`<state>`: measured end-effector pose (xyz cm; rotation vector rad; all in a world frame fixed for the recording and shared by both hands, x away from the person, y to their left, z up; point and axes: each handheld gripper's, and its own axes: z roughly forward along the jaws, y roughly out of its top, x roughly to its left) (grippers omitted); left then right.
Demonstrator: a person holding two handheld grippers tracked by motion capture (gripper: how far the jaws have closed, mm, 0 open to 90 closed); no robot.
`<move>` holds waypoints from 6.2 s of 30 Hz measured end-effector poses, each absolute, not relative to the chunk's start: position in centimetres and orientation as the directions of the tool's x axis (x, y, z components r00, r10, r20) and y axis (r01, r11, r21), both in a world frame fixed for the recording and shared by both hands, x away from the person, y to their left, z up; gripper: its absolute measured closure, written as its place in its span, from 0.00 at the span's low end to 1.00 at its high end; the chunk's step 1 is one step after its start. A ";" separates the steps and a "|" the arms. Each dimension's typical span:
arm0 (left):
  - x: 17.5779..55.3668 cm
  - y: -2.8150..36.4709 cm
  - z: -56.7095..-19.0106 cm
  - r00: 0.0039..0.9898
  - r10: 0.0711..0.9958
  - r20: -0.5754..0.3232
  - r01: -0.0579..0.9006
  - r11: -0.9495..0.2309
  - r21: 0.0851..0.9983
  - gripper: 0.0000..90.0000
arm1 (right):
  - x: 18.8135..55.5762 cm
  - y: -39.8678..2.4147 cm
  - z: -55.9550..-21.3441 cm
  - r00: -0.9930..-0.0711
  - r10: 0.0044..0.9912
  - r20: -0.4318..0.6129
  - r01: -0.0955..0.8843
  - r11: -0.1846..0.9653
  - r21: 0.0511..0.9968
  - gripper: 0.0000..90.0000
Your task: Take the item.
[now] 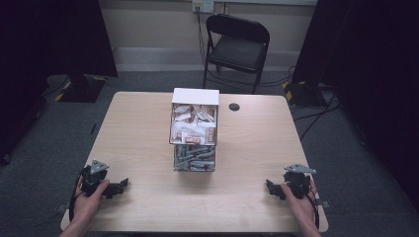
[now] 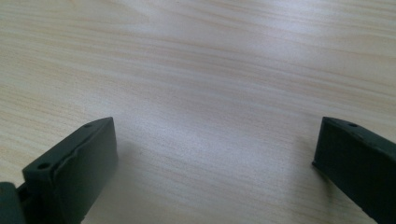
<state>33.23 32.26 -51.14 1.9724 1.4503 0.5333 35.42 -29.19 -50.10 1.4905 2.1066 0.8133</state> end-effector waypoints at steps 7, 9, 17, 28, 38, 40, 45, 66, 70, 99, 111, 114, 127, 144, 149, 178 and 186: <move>33.2 32.3 -51.1 0.315 0.948 -0.042 0.696 -0.200 0.690 0.00 | 35.4 -29.1 -50.1 -0.344 0.939 -0.009 0.686 0.258 0.680 0.00; 33.2 32.3 -51.1 0.315 0.948 -0.042 0.696 -0.200 0.690 0.00 | 35.4 -29.0 -50.0 -0.353 0.935 -0.007 0.677 0.261 0.688 0.08; 33.2 32.3 -51.1 0.317 0.947 -0.041 0.696 -0.203 0.689 0.00 | 35.2 -28.7 -49.3 -0.371 0.928 0.020 0.647 0.243 0.722 0.14; 33.2 32.3 -51.1 0.318 0.947 -0.041 0.696 -0.203 0.689 0.00 | 34.7 -27.3 -48.1 -0.447 0.893 0.052 0.588 0.250 0.769 0.24; 33.2 32.3 -51.1 0.318 0.947 -0.041 0.695 -0.203 0.689 0.00 | 34.0 -26.4 -46.7 -0.495 0.865 0.082 0.534 0.229 0.814 0.37; 33.2 32.3 -51.1 0.317 0.948 -0.041 0.695 -0.203 0.689 0.00 | 33.9 -26.2 -46.4 -0.502 0.860 0.092 0.528 0.221 0.820 0.40; 33.2 32.3 -51.1 0.318 0.947 -0.041 0.695 -0.203 0.689 0.00 | 33.6 -25.7 -45.8 -0.519 0.849 0.102 0.518 0.218 0.827 0.44; 33.2 32.3 -51.1 0.318 0.947 -0.041 0.695 -0.203 0.689 0.00 | 32.3 -22.2 -43.3 -0.647 0.741 0.181 0.488 0.220 0.844 0.60; 33.2 32.3 -51.1 0.317 0.947 -0.041 0.695 -0.203 0.689 0.00 | 31.9 -21.2 -42.8 -0.672 0.718 0.182 0.481 0.236 0.844 0.60; 33.3 32.3 -51.1 0.323 0.945 -0.042 0.694 -0.207 0.690 0.00 | 34.0 -10.9 -40.8 -0.814 0.554 0.175 0.395 0.308 0.866 0.71; 33.3 32.3 -51.1 0.323 0.945 -0.041 0.693 -0.207 0.690 0.00 | 35.2 -9.1 -41.3 -0.823 0.542 0.171 0.395 0.329 0.858 0.74; 33.3 32.3 -51.1 0.324 0.945 -0.041 0.694 -0.207 0.690 0.00 | 35.5 -8.9 -41.6 -0.823 0.540 0.177 0.398 0.326 0.857 0.74; 33.3 32.3 -51.1 0.324 0.945 -0.042 0.694 -0.207 0.690 0.00 | 36.3 -8.1 -43.4 -0.827 0.539 0.161 0.403 0.368 0.838 0.84; 33.3 32.3 -51.1 0.324 0.945 -0.040 0.694 -0.208 0.689 0.00 | 37.1 -8.2 -44.2 -0.822 0.544 0.168 0.412 0.366 0.834 0.90; 33.3 32.3 -51.1 0.324 0.945 -0.042 0.694 -0.207 0.690 0.00 | 37.3 -8.2 -44.3 -0.822 0.545 0.166 0.411 0.365 0.835 0.93; 33.3 32.3 -51.1 0.323 0.945 -0.042 0.693 -0.207 0.690 0.00 | 37.4 -8.9 -43.7 -0.828 0.530 0.181 0.396 0.326 0.858 0.99; 33.3 32.3 -51.1 0.324 0.945 -0.042 0.694 -0.207 0.690 0.00 | 37.4 -9.1 -43.3 -0.833 0.518 0.195 0.399 0.317 0.860 0.99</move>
